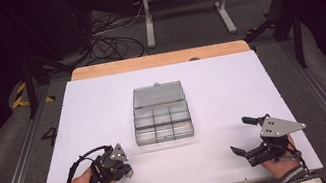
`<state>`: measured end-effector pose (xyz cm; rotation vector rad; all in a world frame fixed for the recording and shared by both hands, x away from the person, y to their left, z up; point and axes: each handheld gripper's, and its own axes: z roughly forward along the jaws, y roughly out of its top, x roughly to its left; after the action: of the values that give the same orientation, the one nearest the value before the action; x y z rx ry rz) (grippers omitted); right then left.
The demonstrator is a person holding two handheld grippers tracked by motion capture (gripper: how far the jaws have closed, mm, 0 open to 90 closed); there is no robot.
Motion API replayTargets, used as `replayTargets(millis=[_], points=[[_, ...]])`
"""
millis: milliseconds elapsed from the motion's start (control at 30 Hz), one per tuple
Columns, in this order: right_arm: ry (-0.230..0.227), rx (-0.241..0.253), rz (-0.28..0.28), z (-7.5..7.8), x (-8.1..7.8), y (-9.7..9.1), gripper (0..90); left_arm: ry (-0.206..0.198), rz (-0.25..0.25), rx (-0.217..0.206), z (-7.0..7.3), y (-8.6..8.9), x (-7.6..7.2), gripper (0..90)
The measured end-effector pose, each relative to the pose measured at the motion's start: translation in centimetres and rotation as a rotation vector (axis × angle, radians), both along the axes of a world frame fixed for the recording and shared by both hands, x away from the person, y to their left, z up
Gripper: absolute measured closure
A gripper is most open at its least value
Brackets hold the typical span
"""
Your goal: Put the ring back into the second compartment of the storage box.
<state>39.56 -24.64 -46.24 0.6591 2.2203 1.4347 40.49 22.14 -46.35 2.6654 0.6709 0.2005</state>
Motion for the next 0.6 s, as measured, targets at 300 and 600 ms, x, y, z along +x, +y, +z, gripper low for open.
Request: replayTargets(millis=[300,600], points=[[-0.001,0.000,0.000,0.0,0.0,0.0,1.1,-0.012,0.012,-0.014,0.2,0.2,-0.1,86.5],[0.000,-0.001,0.000,0.0,0.0,0.0,1.0,-0.066,0.029,-0.091,1.4,0.7,-0.3,86.6]])
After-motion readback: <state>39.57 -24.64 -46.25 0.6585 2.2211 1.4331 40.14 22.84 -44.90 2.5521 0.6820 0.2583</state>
